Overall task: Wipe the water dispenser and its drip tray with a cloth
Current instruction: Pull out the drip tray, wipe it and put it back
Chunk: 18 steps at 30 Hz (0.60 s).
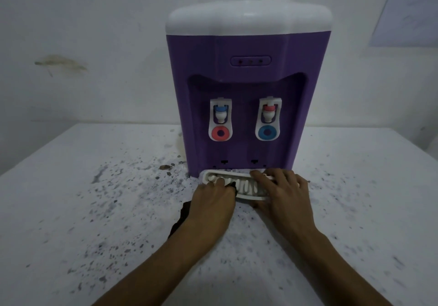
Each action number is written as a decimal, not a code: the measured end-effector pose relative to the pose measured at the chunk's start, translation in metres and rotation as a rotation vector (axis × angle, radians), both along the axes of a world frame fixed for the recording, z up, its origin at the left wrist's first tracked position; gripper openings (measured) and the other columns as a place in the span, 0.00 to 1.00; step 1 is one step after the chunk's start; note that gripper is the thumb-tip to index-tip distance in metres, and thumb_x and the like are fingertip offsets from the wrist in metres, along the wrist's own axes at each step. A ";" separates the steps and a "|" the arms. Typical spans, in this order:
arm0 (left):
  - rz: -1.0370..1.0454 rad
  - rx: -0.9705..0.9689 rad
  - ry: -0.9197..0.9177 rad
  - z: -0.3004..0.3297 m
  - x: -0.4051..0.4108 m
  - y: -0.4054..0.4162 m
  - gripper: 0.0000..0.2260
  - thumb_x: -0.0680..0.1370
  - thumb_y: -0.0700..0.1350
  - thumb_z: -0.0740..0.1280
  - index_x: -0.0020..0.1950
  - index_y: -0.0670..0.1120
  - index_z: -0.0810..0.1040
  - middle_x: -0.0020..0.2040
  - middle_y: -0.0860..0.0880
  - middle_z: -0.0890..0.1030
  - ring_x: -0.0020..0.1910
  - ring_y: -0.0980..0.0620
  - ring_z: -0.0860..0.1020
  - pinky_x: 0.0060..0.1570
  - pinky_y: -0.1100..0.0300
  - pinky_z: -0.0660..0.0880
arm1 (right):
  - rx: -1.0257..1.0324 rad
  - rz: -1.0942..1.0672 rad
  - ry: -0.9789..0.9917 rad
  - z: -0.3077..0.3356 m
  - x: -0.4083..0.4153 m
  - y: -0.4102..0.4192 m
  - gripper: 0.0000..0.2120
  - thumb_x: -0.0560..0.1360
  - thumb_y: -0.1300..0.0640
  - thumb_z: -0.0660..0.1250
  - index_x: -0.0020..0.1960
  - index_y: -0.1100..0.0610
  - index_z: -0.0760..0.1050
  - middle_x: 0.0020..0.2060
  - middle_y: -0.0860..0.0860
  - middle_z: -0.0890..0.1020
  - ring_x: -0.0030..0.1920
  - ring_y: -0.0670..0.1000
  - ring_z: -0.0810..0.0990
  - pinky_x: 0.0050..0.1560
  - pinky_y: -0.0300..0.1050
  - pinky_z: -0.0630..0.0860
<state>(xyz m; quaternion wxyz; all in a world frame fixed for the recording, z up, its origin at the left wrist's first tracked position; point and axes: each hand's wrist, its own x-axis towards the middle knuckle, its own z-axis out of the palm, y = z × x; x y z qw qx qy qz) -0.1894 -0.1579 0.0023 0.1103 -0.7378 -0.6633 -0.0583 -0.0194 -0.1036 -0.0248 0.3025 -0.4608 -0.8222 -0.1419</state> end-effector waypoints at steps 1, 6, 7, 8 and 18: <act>0.004 0.024 0.020 0.001 0.001 0.002 0.15 0.48 0.44 0.81 0.27 0.51 0.77 0.26 0.51 0.74 0.20 0.55 0.70 0.25 0.66 0.52 | -0.001 0.000 0.004 0.000 -0.001 -0.001 0.32 0.60 0.43 0.79 0.61 0.49 0.77 0.53 0.53 0.80 0.54 0.58 0.77 0.54 0.57 0.72; 0.026 -0.160 -0.323 0.011 -0.005 0.007 0.10 0.79 0.44 0.59 0.50 0.47 0.80 0.46 0.50 0.78 0.39 0.54 0.73 0.28 0.62 0.61 | -0.017 -0.020 0.017 -0.003 -0.001 -0.001 0.32 0.61 0.42 0.78 0.62 0.49 0.76 0.54 0.53 0.80 0.54 0.57 0.77 0.54 0.57 0.72; 0.012 -0.234 -0.412 0.012 -0.009 0.008 0.12 0.80 0.45 0.57 0.53 0.48 0.80 0.49 0.50 0.79 0.41 0.54 0.74 0.32 0.60 0.67 | -0.024 -0.021 0.020 -0.003 -0.001 -0.001 0.32 0.61 0.42 0.78 0.62 0.49 0.76 0.54 0.53 0.80 0.54 0.57 0.76 0.54 0.57 0.72; -0.003 -0.275 -0.486 0.016 -0.011 0.007 0.12 0.80 0.45 0.57 0.56 0.48 0.79 0.52 0.50 0.80 0.44 0.53 0.76 0.39 0.59 0.71 | -0.032 -0.023 0.024 -0.003 -0.001 -0.001 0.32 0.61 0.42 0.78 0.62 0.49 0.76 0.54 0.53 0.80 0.54 0.57 0.76 0.54 0.57 0.72; -0.007 -0.037 -0.769 0.000 -0.010 -0.004 0.12 0.79 0.44 0.63 0.60 0.53 0.80 0.50 0.51 0.81 0.45 0.55 0.77 0.44 0.63 0.74 | -0.124 -0.042 0.055 -0.003 -0.001 0.001 0.33 0.61 0.39 0.76 0.63 0.46 0.74 0.54 0.51 0.79 0.54 0.56 0.76 0.54 0.56 0.72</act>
